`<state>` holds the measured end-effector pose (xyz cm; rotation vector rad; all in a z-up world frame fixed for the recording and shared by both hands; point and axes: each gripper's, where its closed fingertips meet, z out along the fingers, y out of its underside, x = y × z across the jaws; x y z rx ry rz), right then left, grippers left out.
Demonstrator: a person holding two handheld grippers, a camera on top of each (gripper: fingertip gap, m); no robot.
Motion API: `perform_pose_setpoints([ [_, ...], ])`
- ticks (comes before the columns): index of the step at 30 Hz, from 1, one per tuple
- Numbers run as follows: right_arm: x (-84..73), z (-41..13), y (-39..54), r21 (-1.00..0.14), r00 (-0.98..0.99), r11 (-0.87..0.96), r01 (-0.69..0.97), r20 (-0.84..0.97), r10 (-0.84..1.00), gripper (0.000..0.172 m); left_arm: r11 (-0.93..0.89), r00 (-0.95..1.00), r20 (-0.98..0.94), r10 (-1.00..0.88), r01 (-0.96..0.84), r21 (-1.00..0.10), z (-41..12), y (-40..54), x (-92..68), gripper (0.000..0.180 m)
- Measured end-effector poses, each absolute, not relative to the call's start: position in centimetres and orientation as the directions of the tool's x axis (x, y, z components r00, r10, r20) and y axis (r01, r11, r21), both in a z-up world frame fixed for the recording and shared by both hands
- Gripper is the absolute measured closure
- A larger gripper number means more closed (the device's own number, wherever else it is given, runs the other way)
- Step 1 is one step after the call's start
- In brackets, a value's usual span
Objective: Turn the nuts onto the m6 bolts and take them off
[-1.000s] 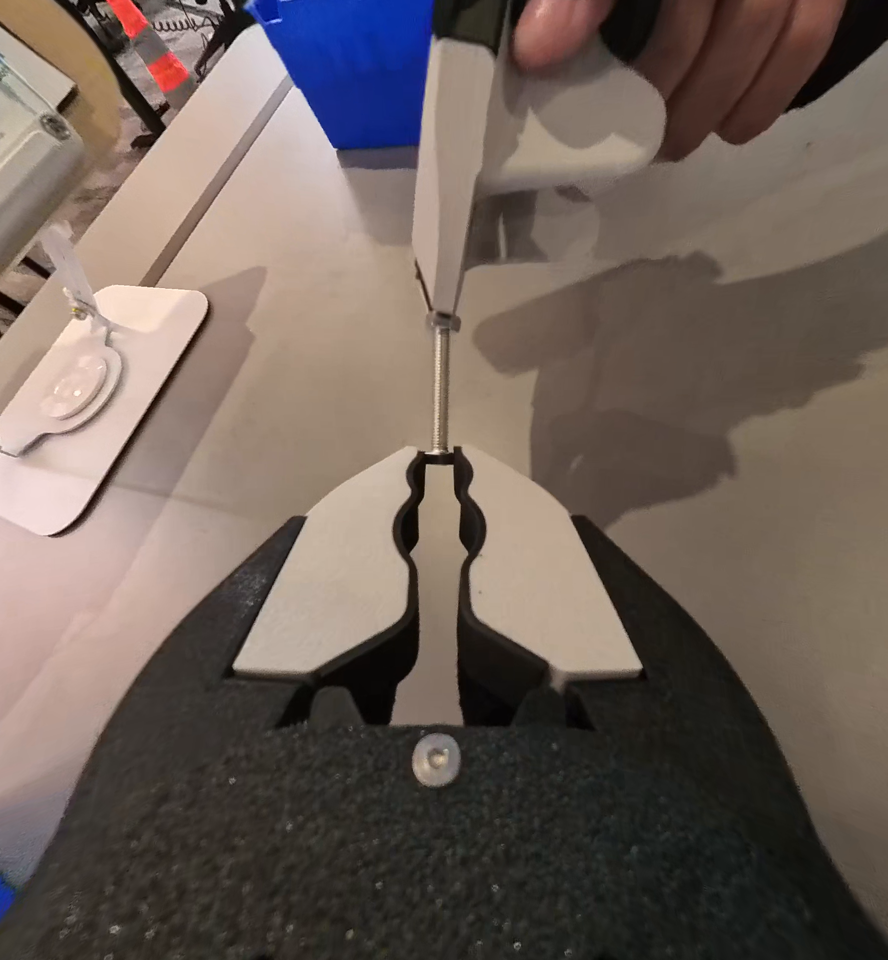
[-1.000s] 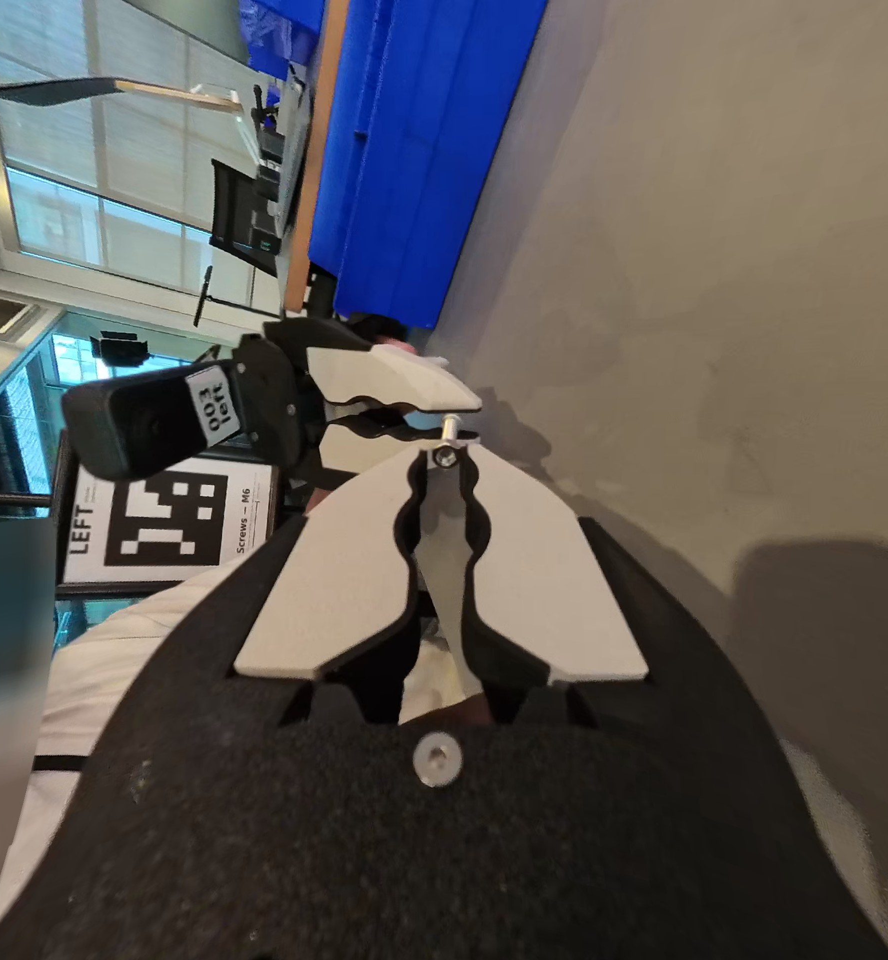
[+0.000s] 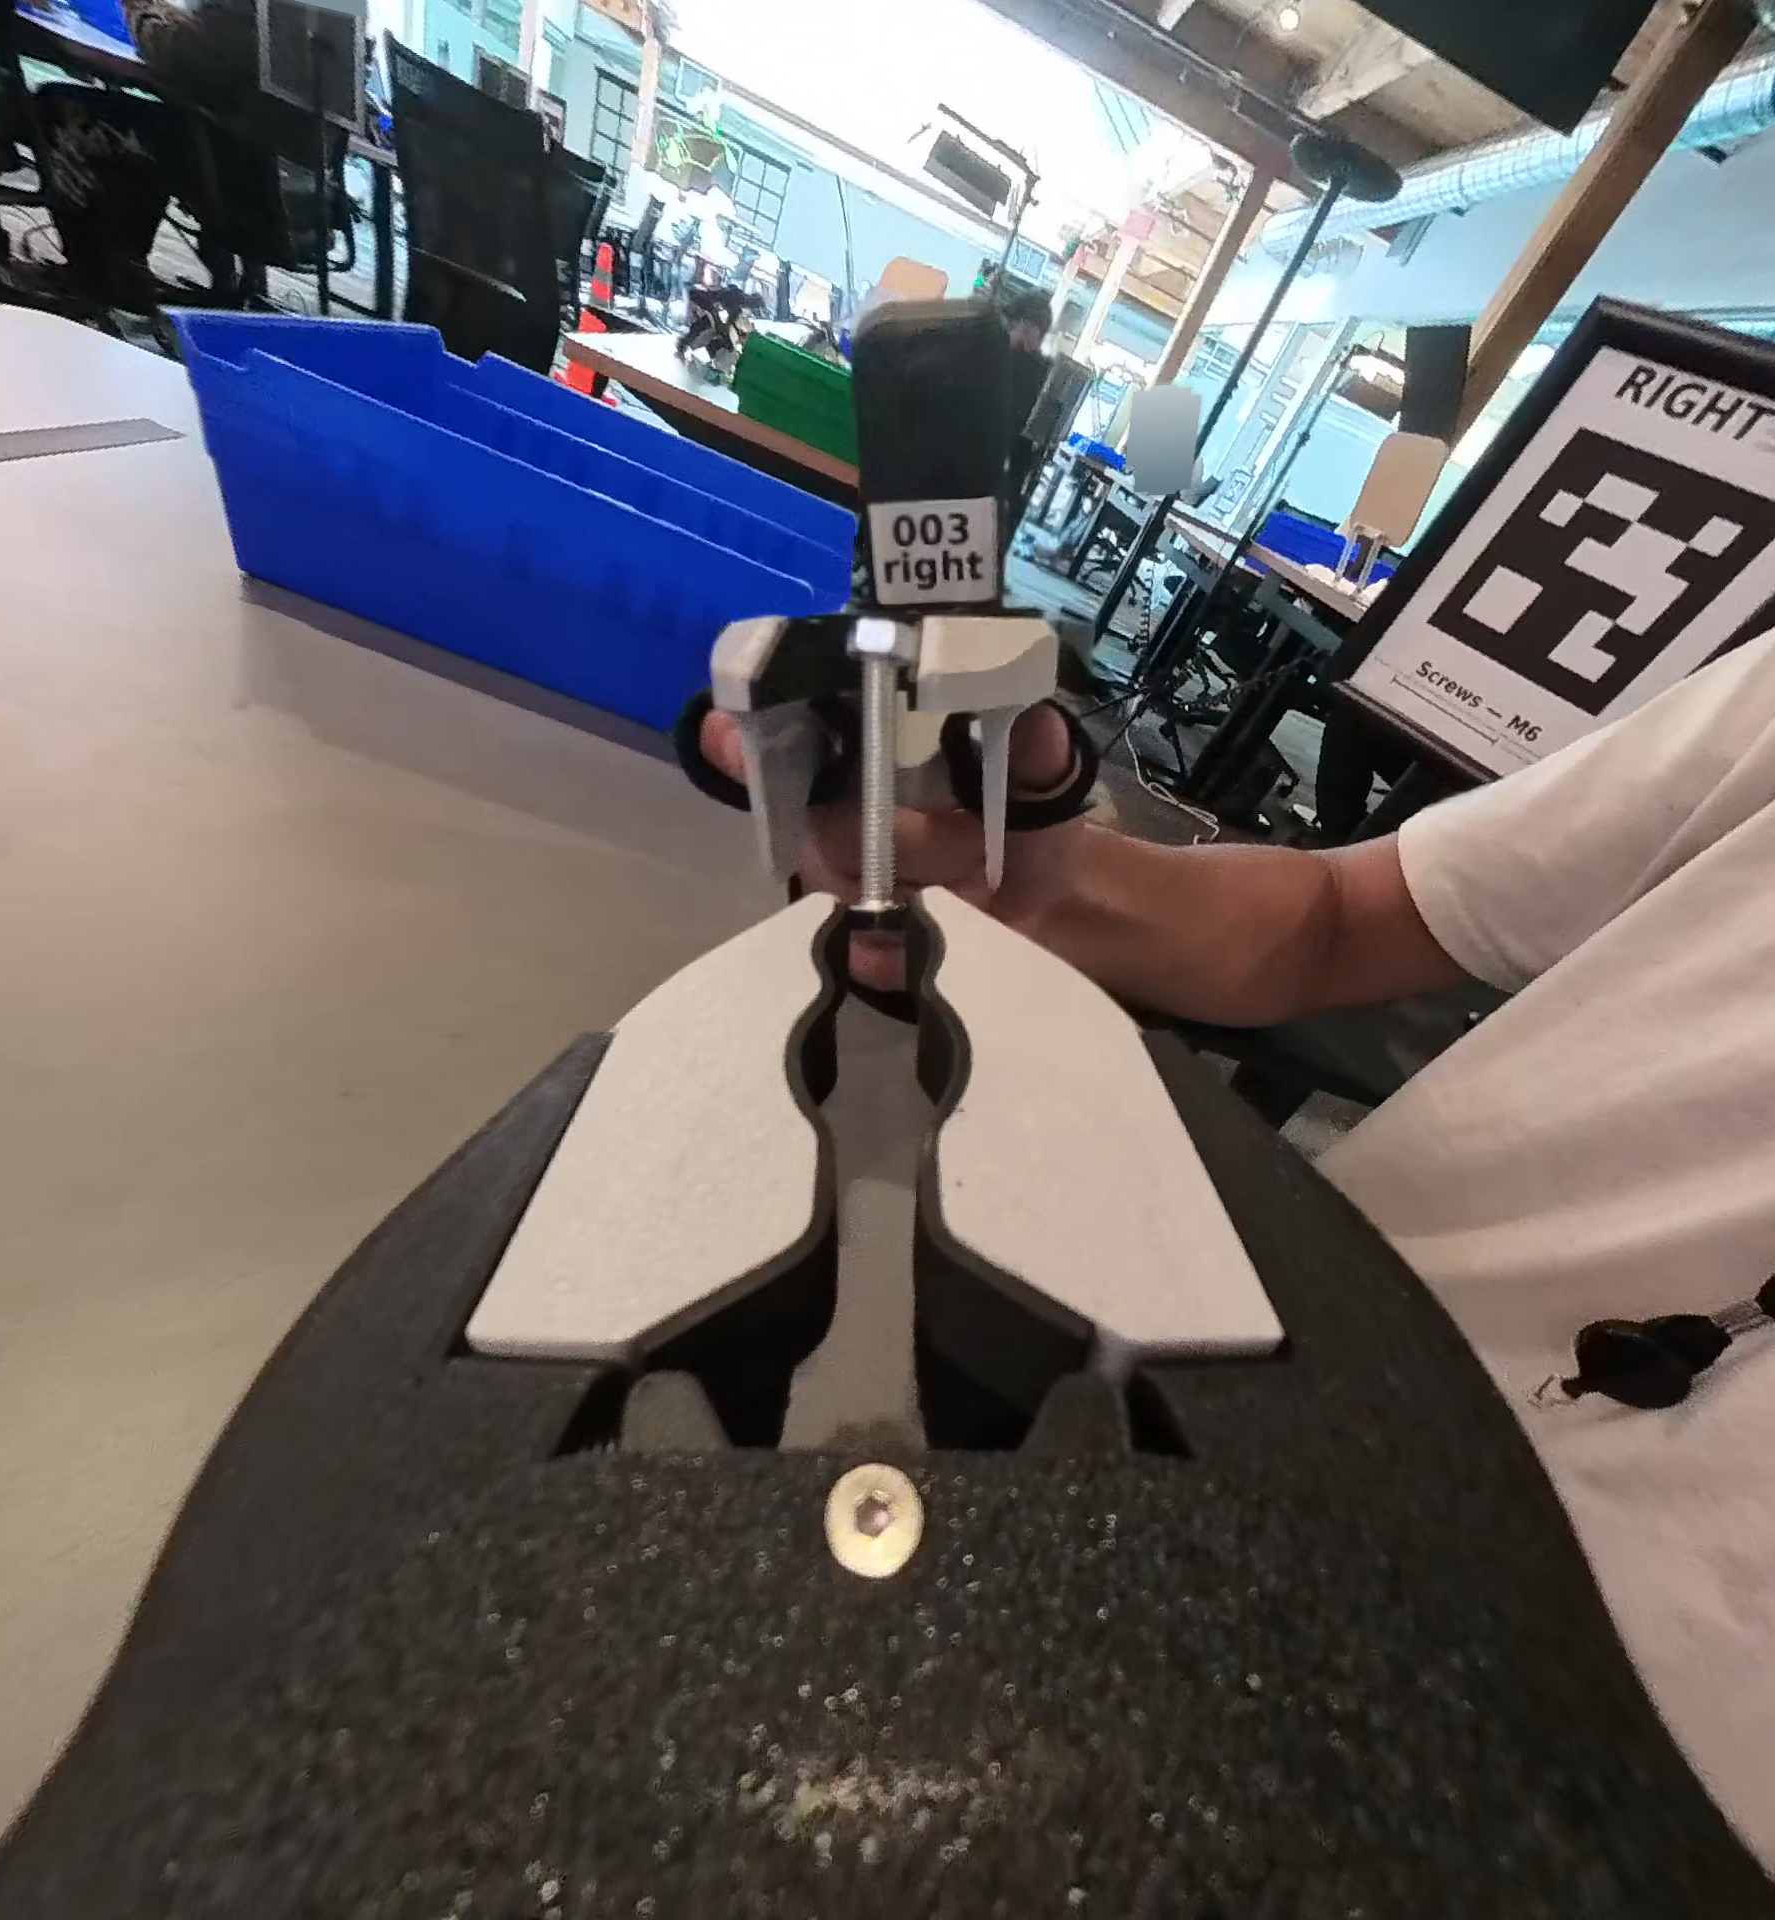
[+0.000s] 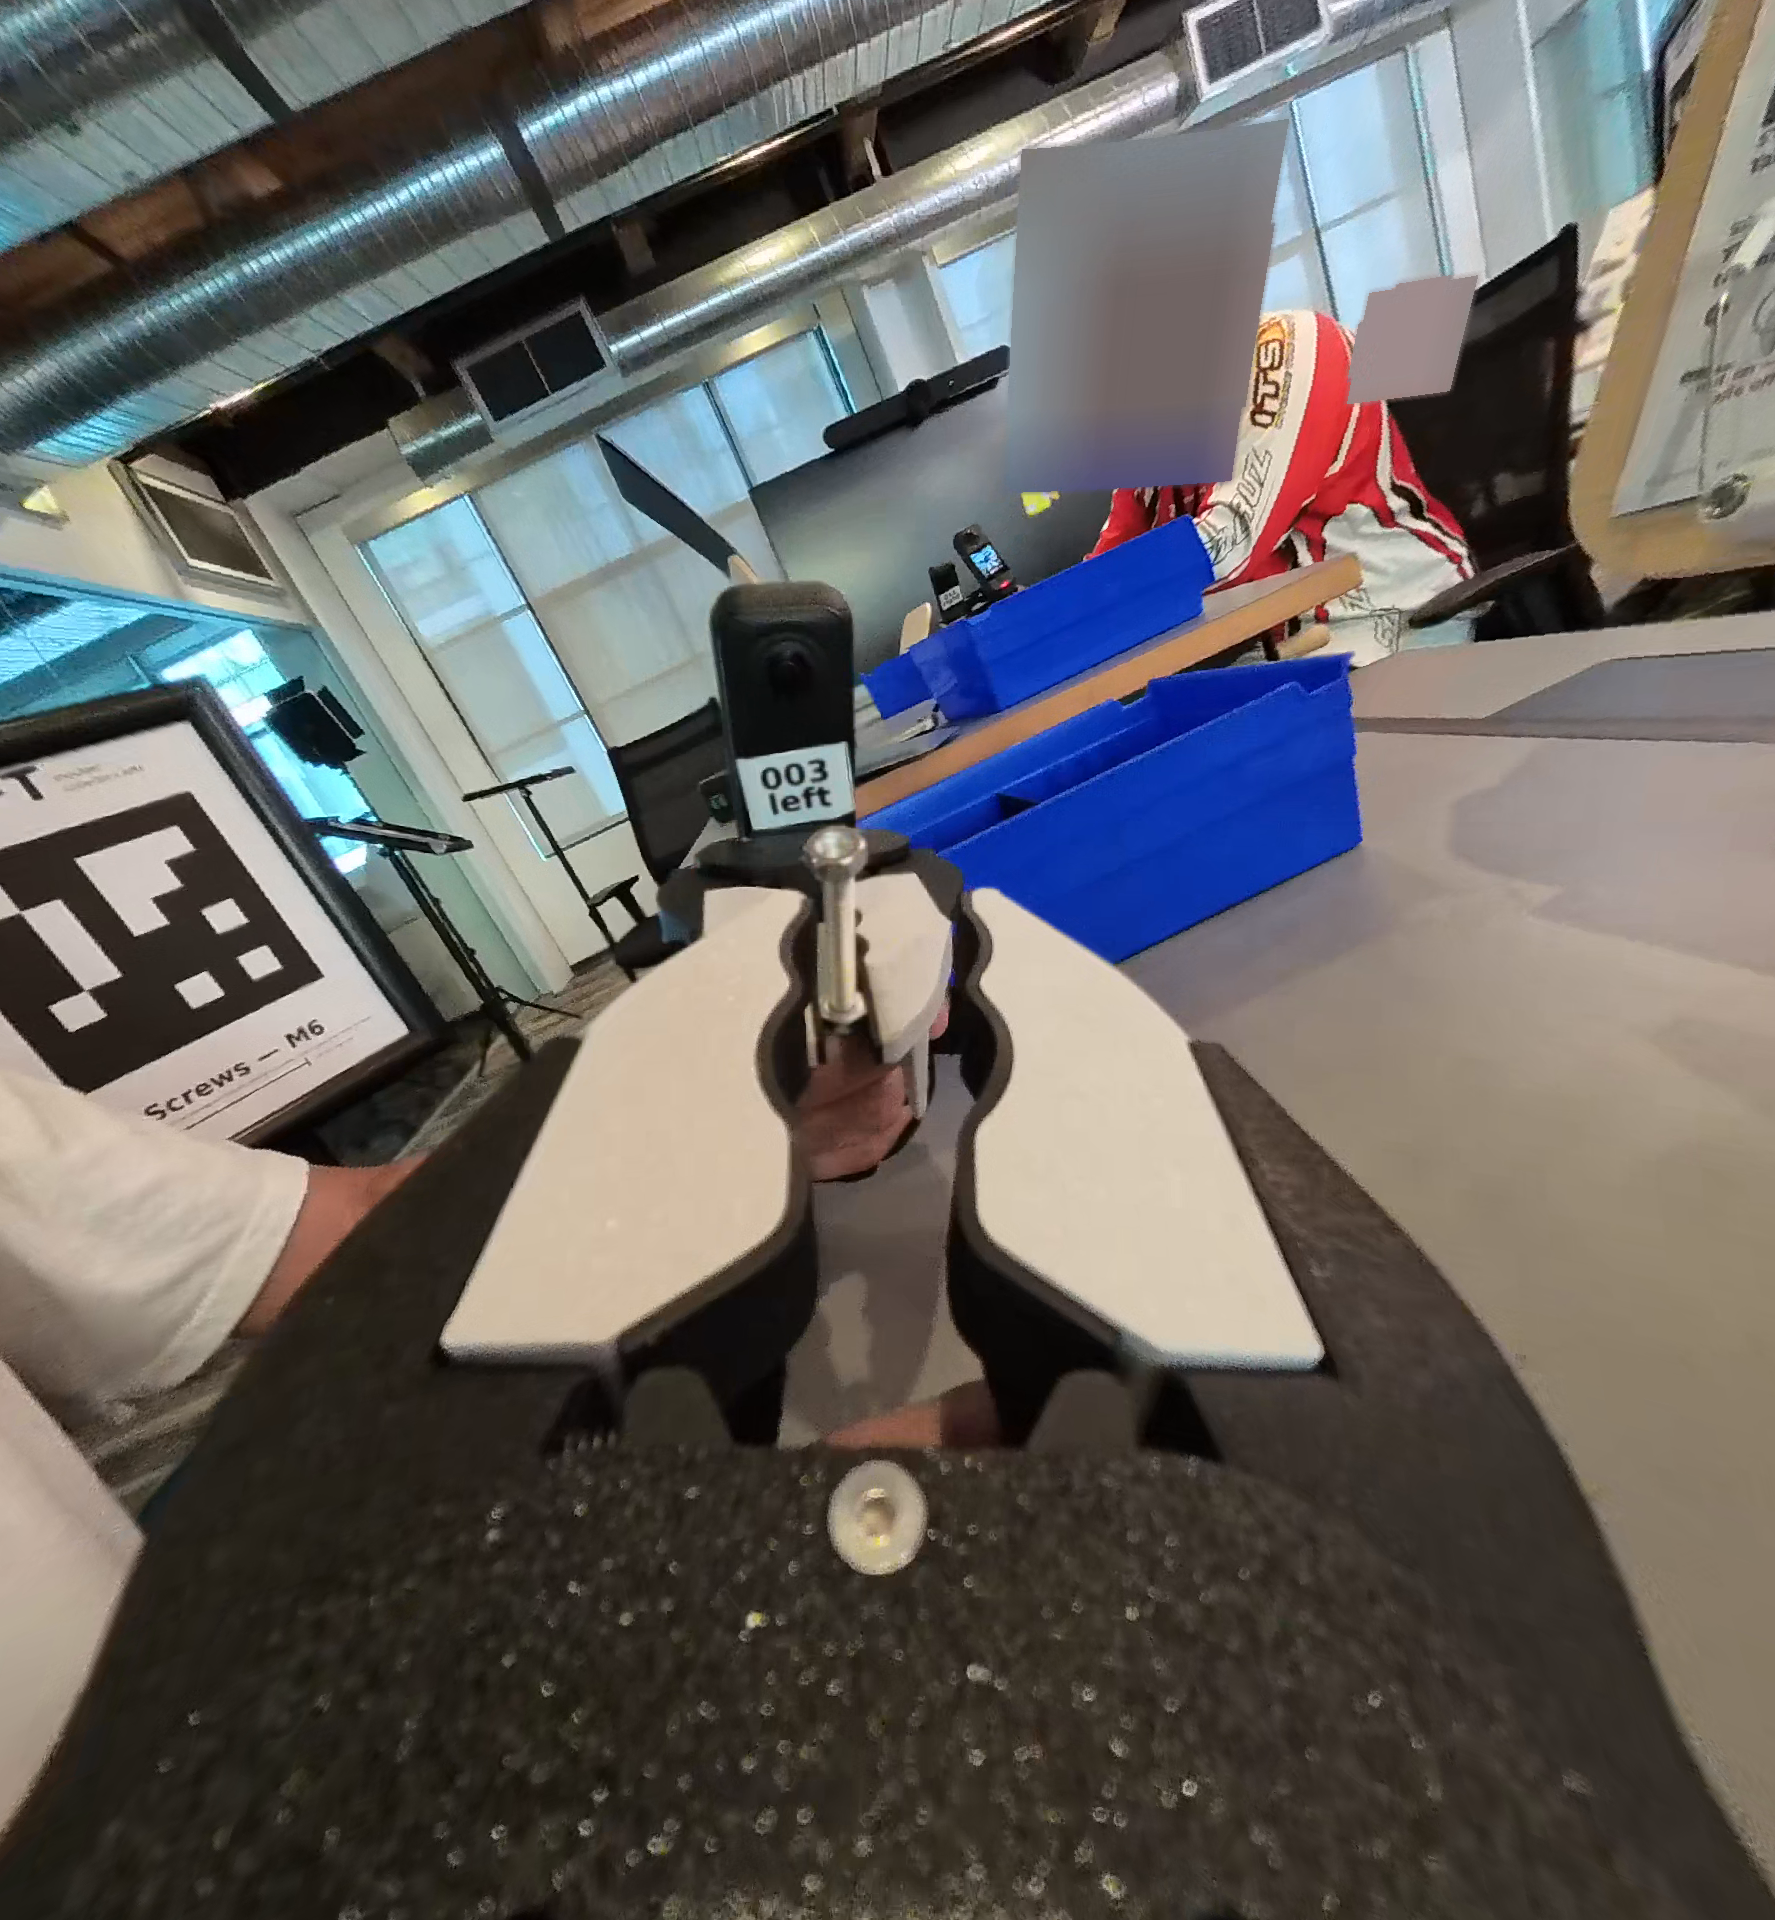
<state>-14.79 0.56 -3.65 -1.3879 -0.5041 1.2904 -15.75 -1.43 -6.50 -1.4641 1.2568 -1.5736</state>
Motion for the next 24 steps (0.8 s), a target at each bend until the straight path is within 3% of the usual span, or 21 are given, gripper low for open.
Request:
perform_pose_setpoints([
  [12, -14.6, -3.7, 0.2, -0.913, 0.305, -0.254, -0.318, -0.352, 0.885, 0.151, -0.335, -0.178, 0.365, -0.914, -0.177, -0.925, -7.0, -1.6, -15.6, 0.171],
  [16, -11.4, -5.7, 3.7, -0.899, 0.538, -0.256, -0.355, -0.421, 0.731, 0.15, -0.379, -0.032, 0.389, -0.921, -0.162, -0.911, -8.0, 0.9, -16.0, 0.171],
  [18, -10.8, -5.0, 3.2, -0.912, 0.562, -0.198, -0.36, -0.382, 0.734, 0.152, -0.403, 0.092, 0.394, -0.914, -0.122, -0.907, -8.5, 2.5, -16.4, 0.171],
  [20, -10.9, -5.3, 2.4, -0.956, 0.623, -0.159, -0.246, -0.281, 0.73, 0.155, -0.392, 0.257, 0.355, -0.899, -0.113, -0.913, -9.5, 4.2, -17.2, 0.171],
  [24, -13.0, -7.9, 2.1, -0.995, 0.763, -0.1, -0.013, -0.074, 0.643, 0.151, -0.236, 0.497, 0.103, -0.862, -0.213, -0.948, -10.4, 6.9, -18.7, 0.171],
])
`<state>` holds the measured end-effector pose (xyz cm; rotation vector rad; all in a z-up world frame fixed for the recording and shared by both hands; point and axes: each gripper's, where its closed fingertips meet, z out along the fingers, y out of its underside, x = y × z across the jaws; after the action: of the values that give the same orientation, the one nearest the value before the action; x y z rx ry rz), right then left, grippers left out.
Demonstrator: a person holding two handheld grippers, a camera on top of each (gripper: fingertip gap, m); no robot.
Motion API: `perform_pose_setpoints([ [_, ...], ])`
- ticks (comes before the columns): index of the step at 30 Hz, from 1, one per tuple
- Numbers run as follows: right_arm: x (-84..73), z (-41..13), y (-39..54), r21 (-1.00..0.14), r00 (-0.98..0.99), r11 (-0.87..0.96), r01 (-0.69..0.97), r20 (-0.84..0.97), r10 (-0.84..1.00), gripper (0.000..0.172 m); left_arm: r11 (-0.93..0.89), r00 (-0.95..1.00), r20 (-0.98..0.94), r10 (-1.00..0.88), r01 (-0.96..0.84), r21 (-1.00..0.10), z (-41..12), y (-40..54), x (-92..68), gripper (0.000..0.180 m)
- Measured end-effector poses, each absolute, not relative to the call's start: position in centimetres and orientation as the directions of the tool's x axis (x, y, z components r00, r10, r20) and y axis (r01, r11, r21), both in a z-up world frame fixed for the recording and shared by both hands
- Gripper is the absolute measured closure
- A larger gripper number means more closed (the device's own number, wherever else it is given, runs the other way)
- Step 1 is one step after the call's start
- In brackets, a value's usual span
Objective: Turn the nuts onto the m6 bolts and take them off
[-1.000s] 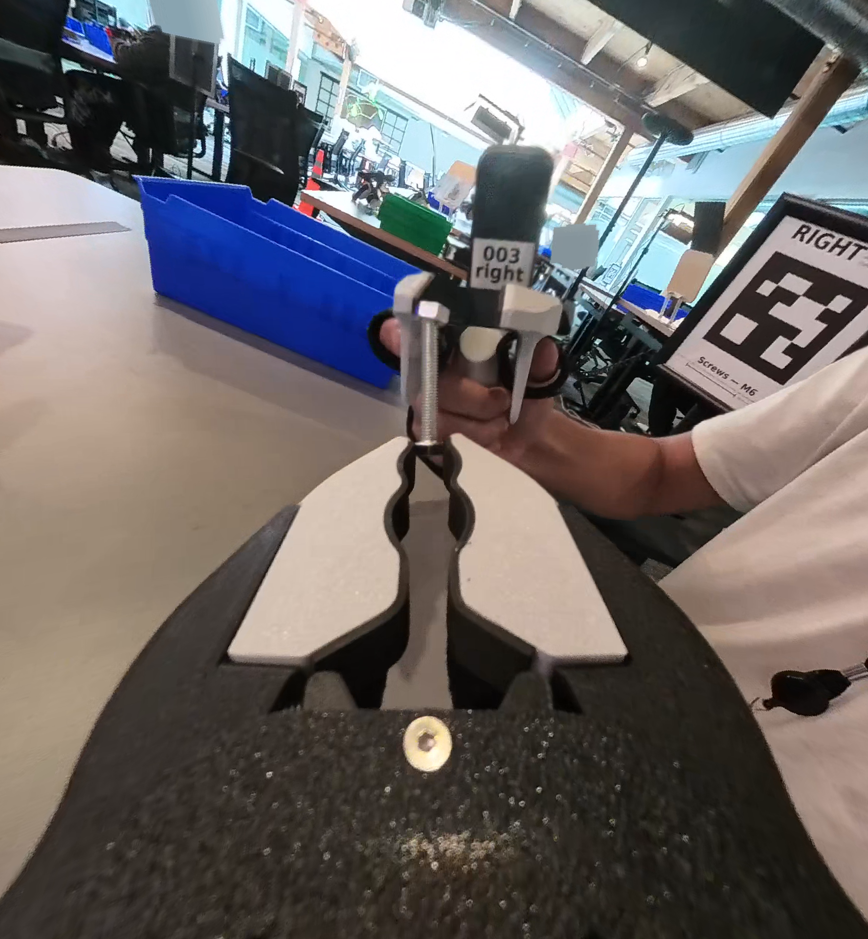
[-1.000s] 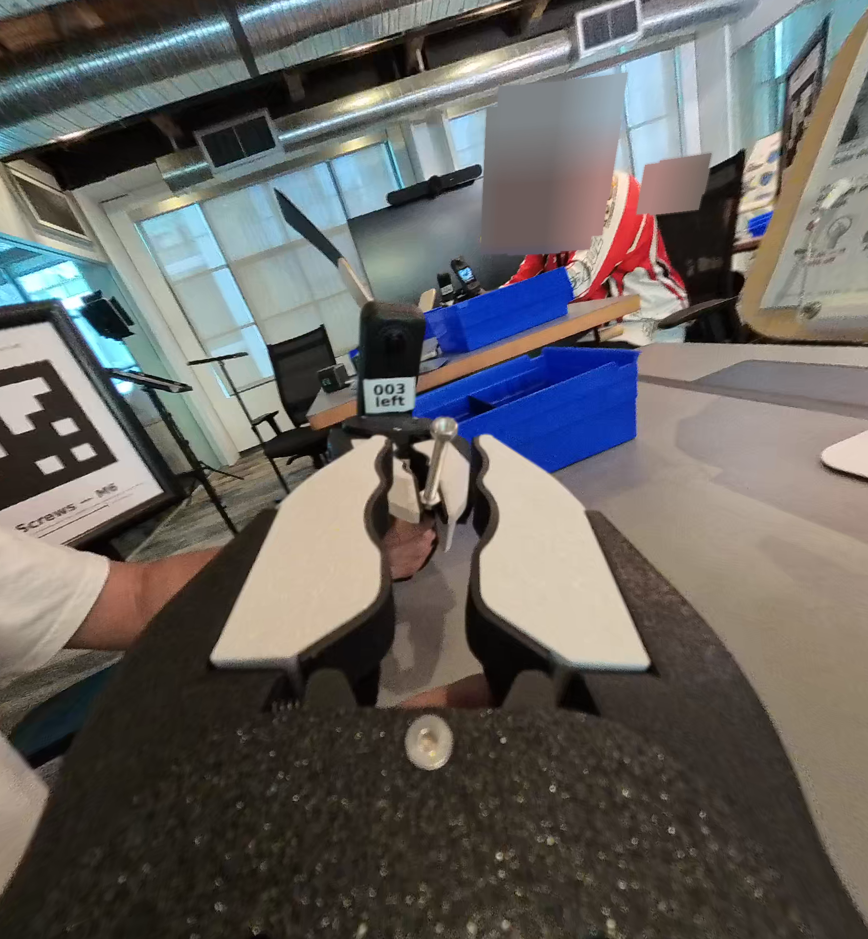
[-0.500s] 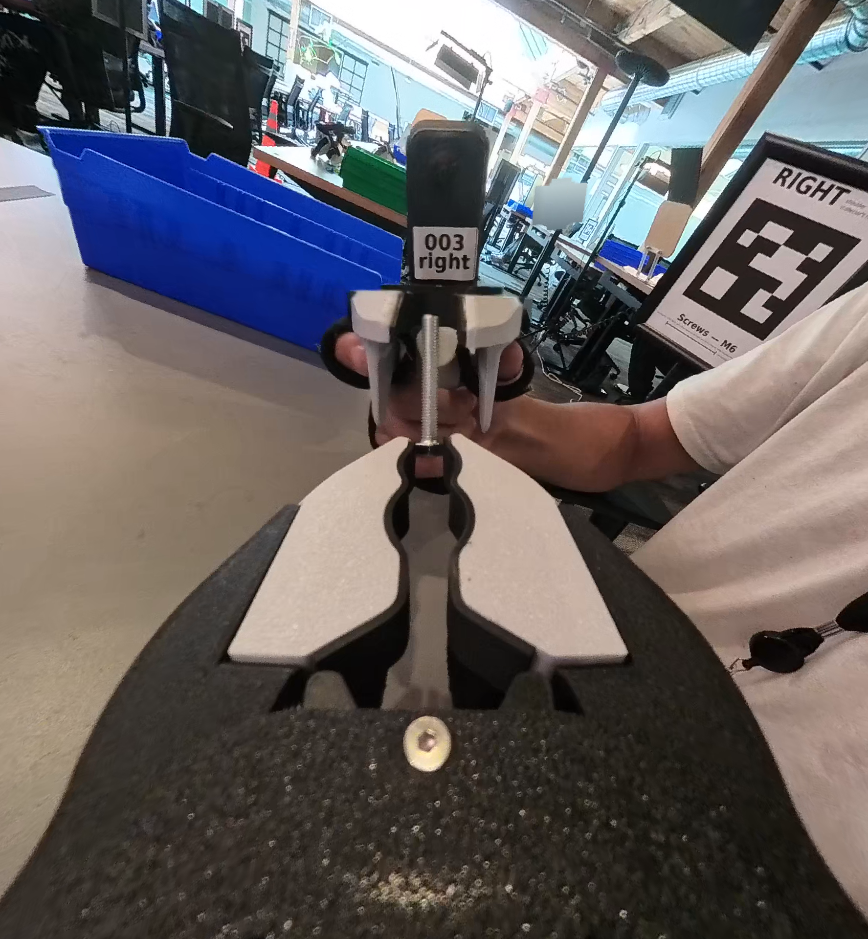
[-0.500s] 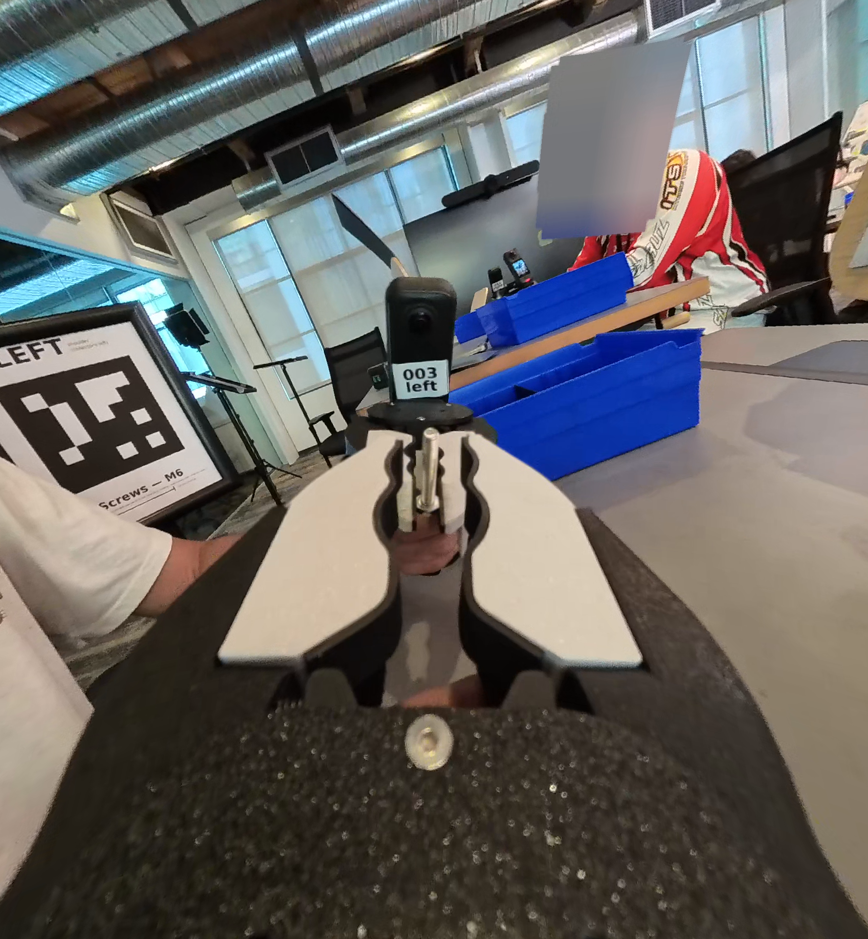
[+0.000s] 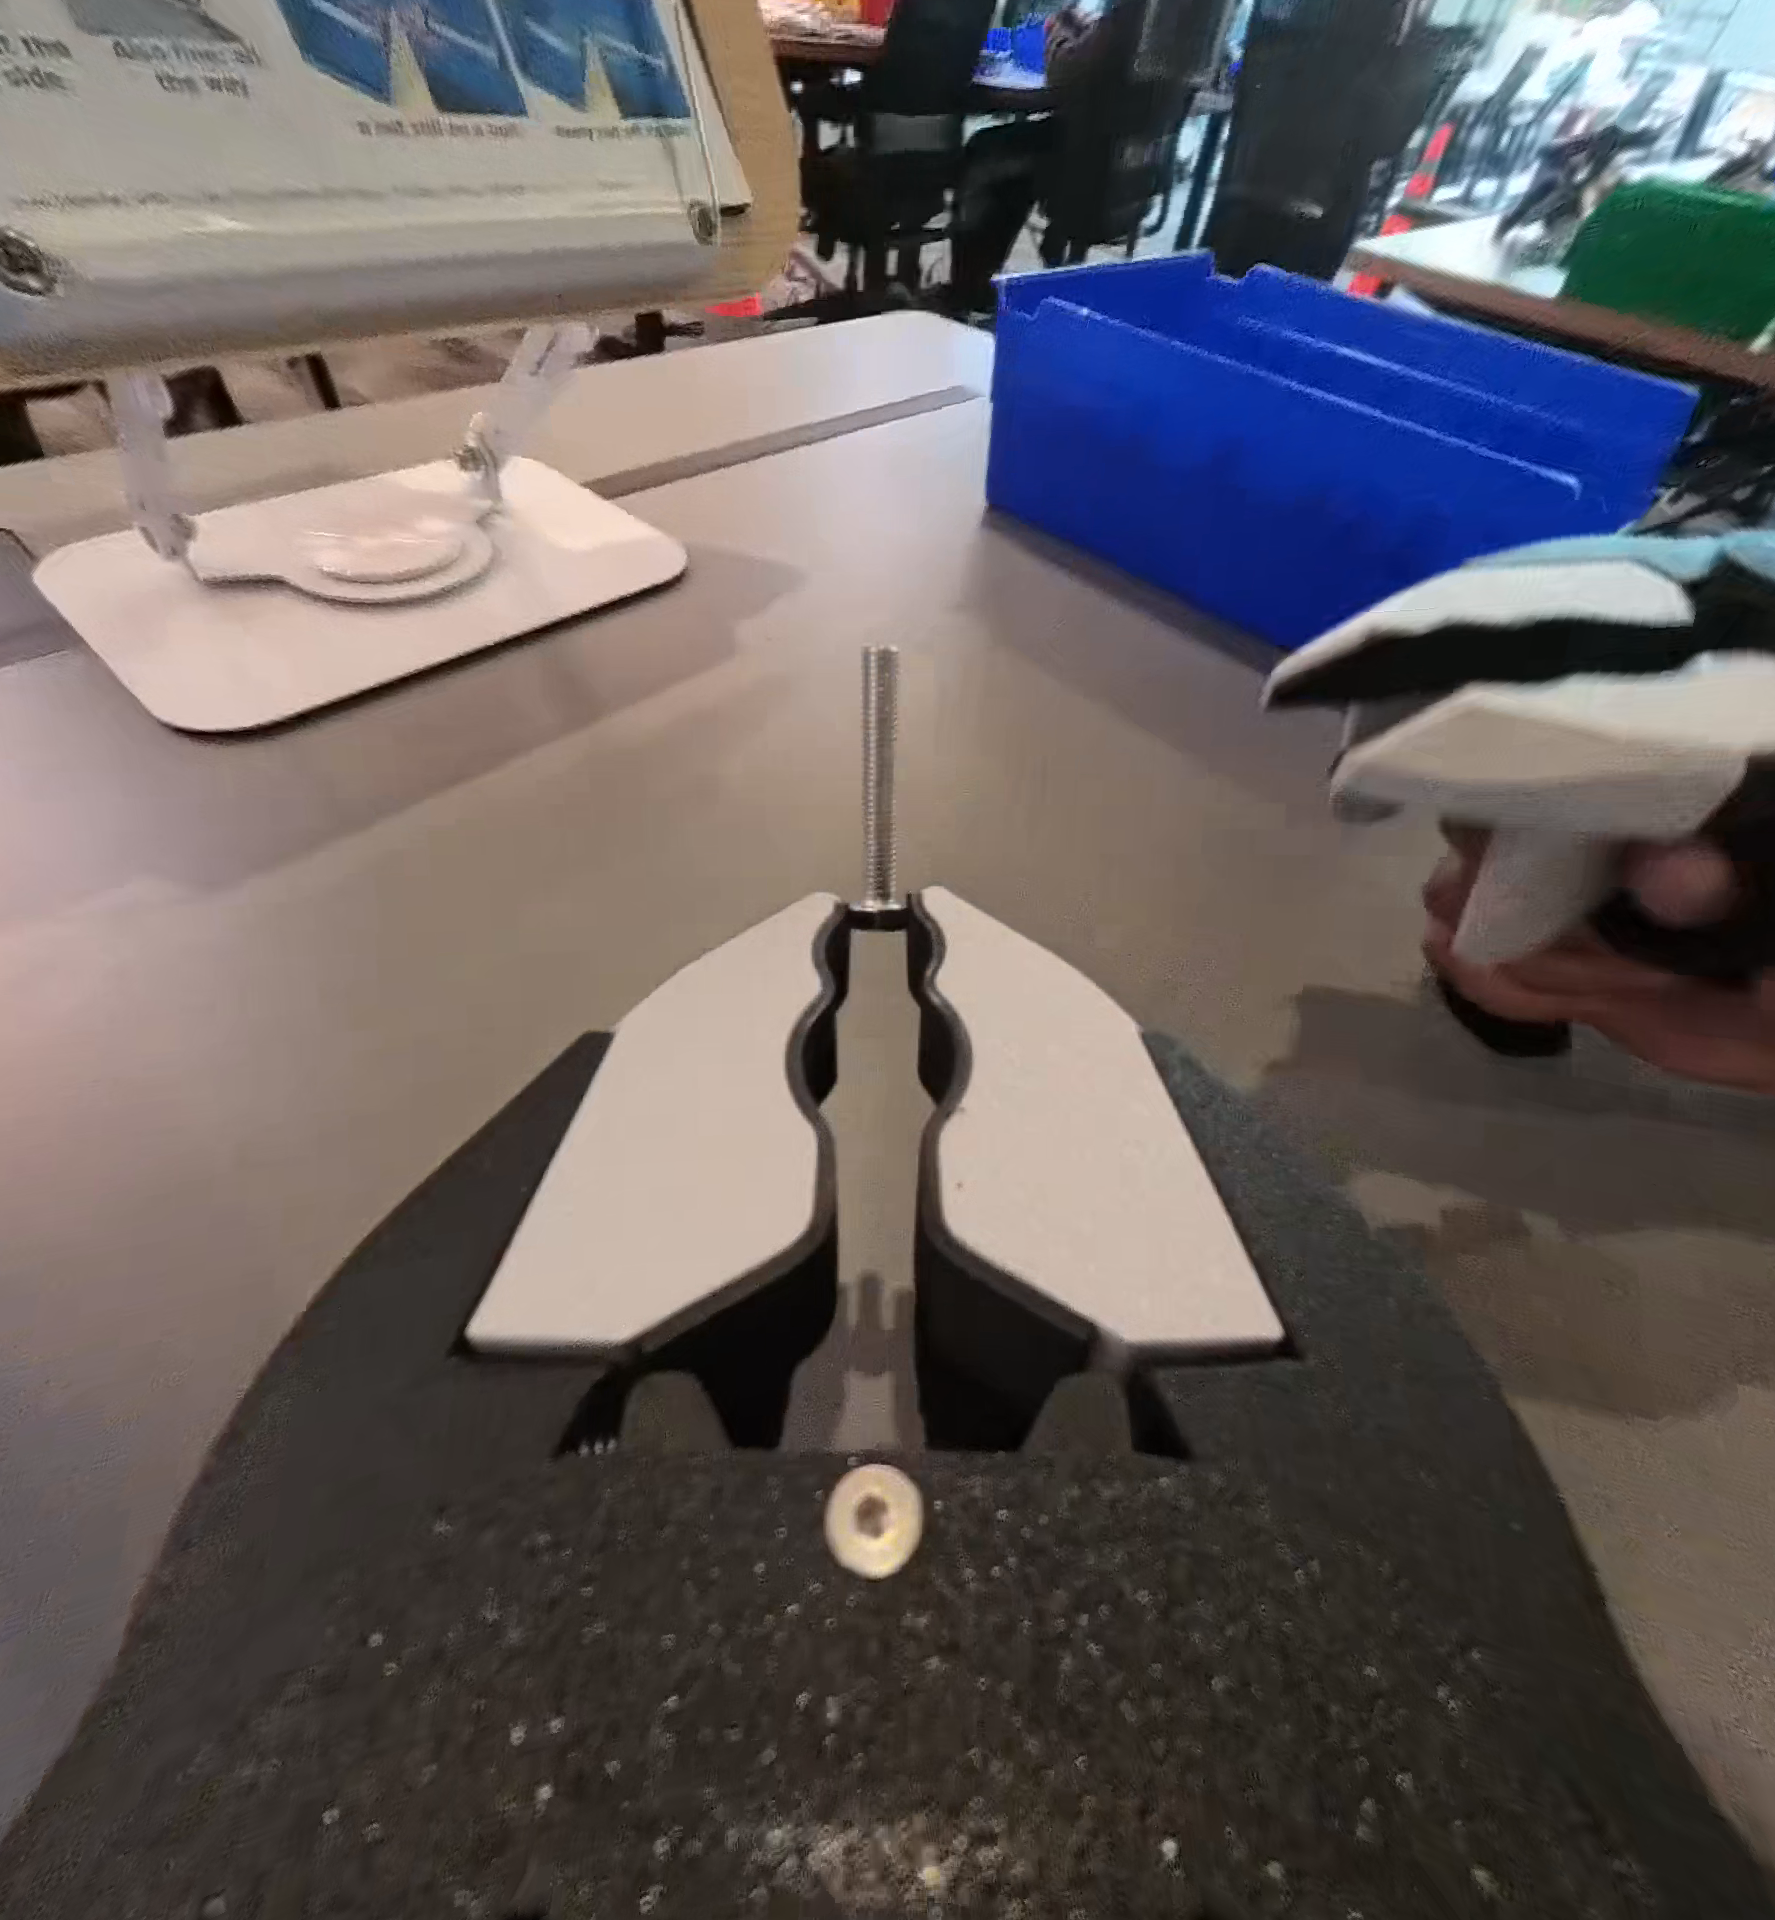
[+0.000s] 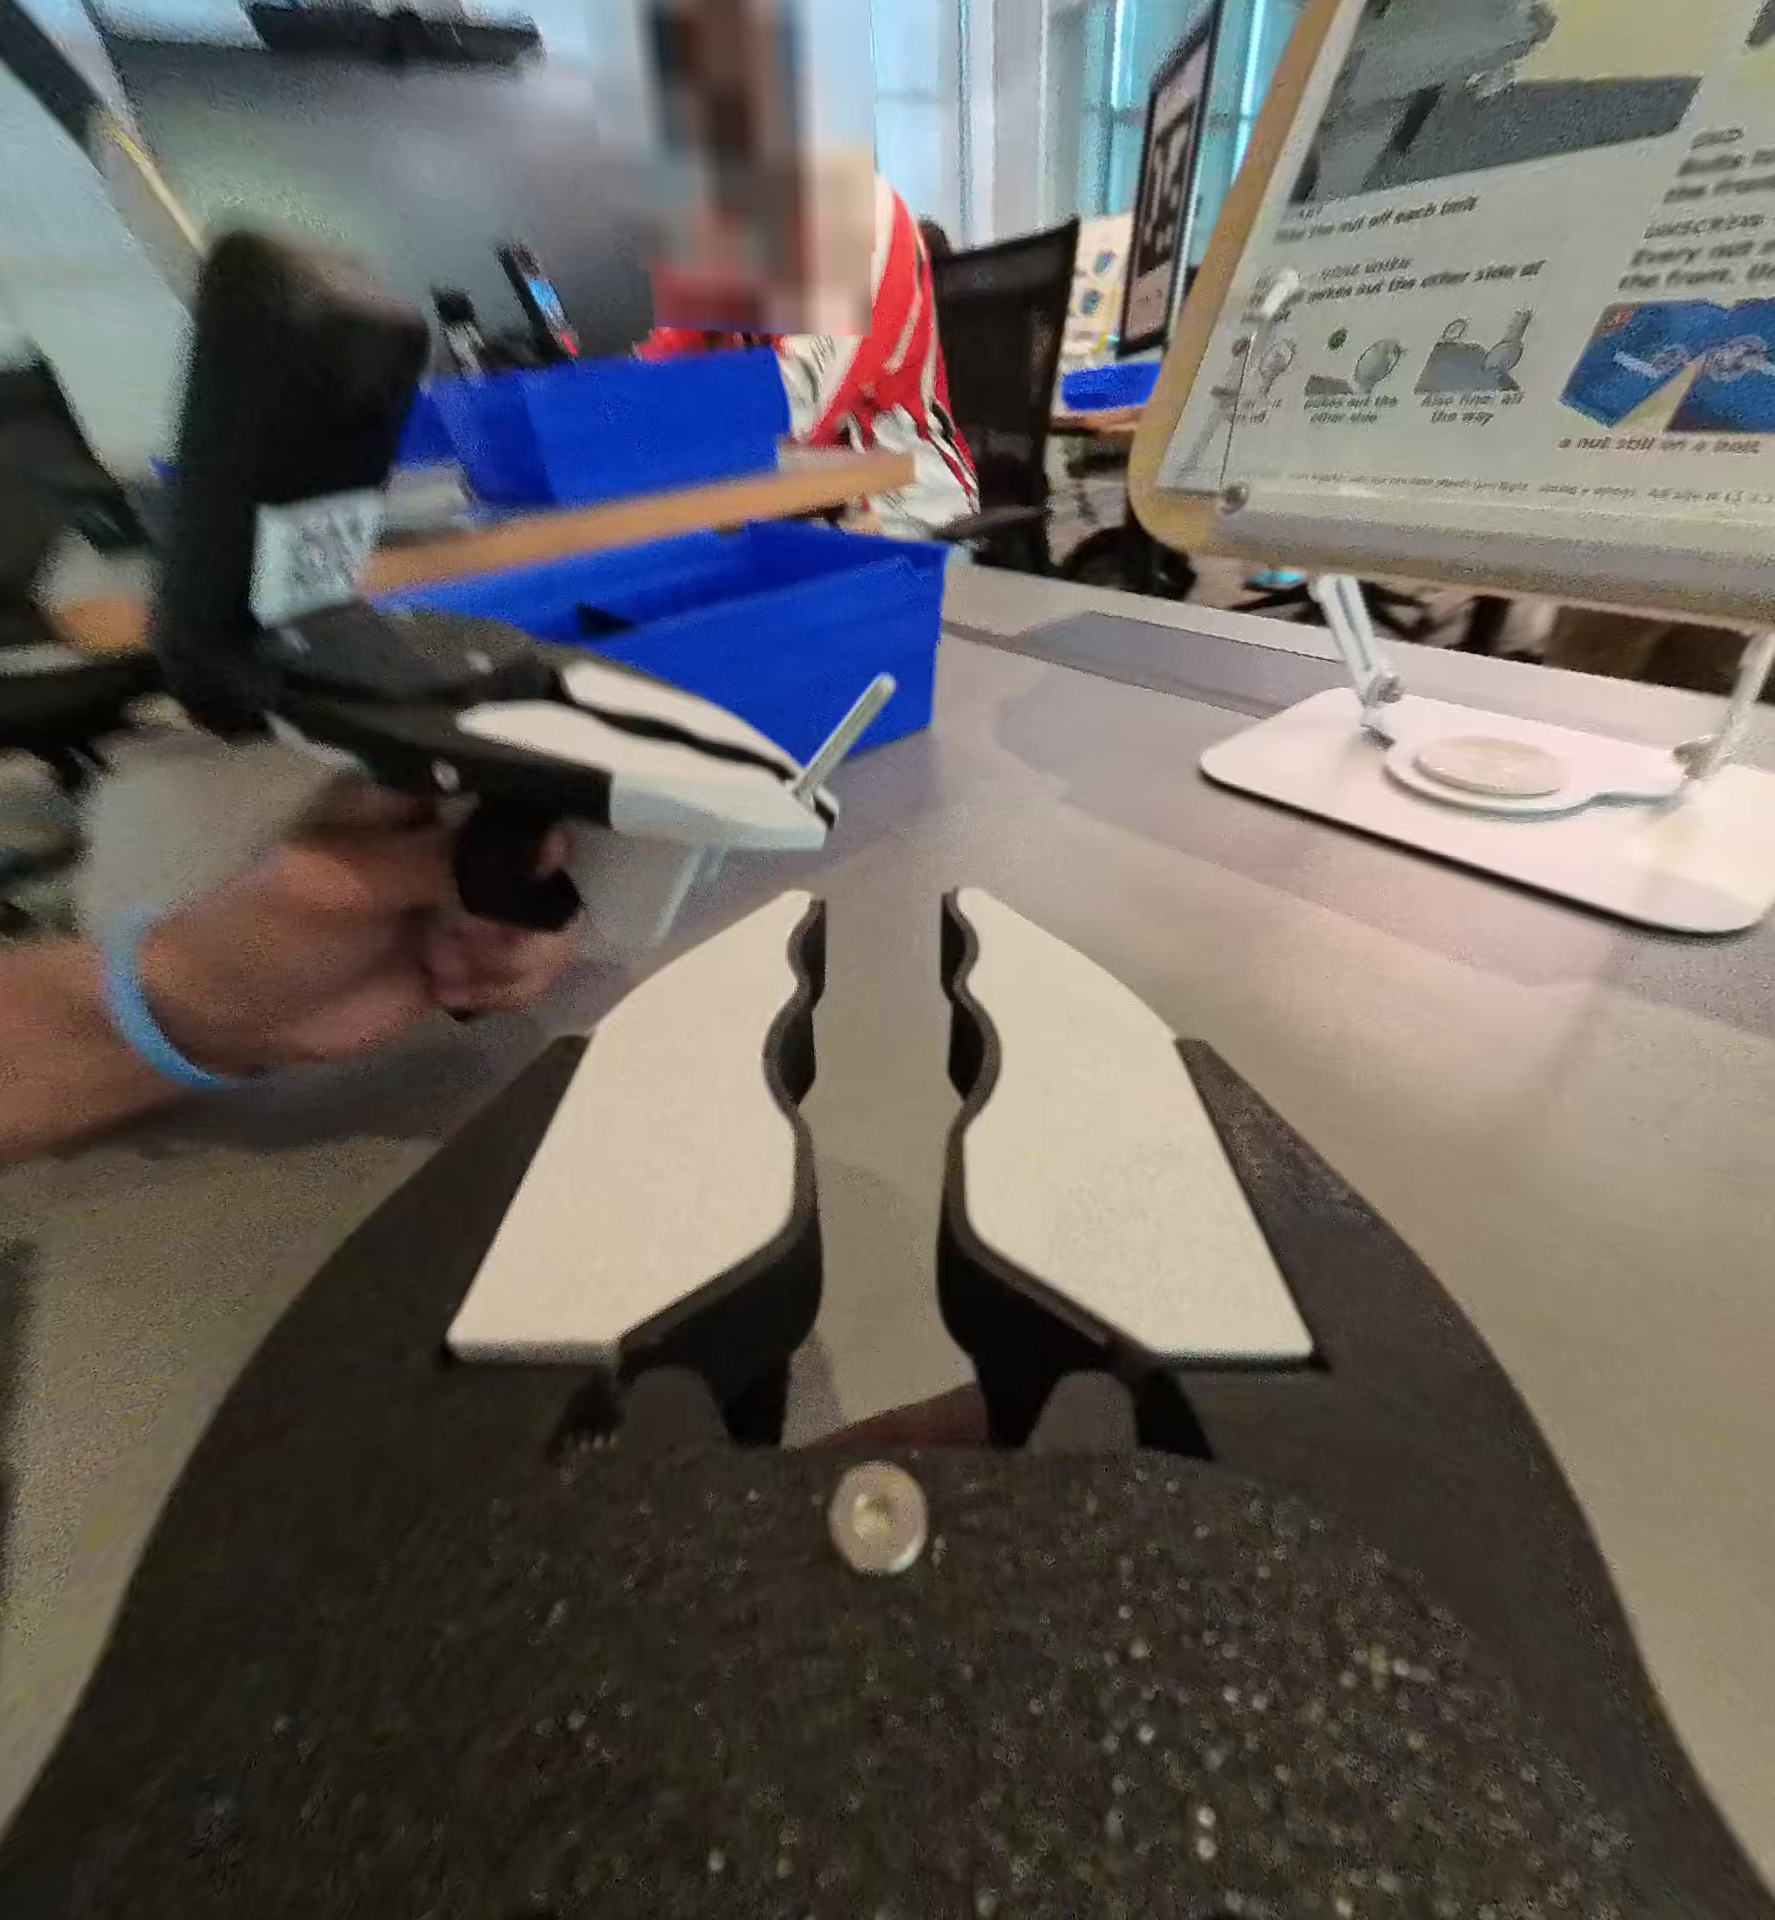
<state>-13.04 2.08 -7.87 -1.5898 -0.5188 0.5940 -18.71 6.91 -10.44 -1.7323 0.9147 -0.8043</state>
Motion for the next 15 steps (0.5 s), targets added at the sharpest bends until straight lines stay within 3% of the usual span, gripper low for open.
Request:
perform_pose_setpoints([
  [6, -15.3, -10.2, 1.8, -0.978, 0.775, -0.069, 0.198, 0.113, 0.621, 0.148, -0.241, 0.509, 0.082, -0.857, -0.255, -0.937, -11.2, 6.8, -18.5, 0.171],
  [15, -14.0, -9.1, 1.5, -0.977, 0.786, -0.109, 0.181, 0.077, 0.613, 0.147, -0.251, 0.514, 0.077, -0.854, -0.278, -0.927, -11.7, 6.9, -18.4, 0.171],
])
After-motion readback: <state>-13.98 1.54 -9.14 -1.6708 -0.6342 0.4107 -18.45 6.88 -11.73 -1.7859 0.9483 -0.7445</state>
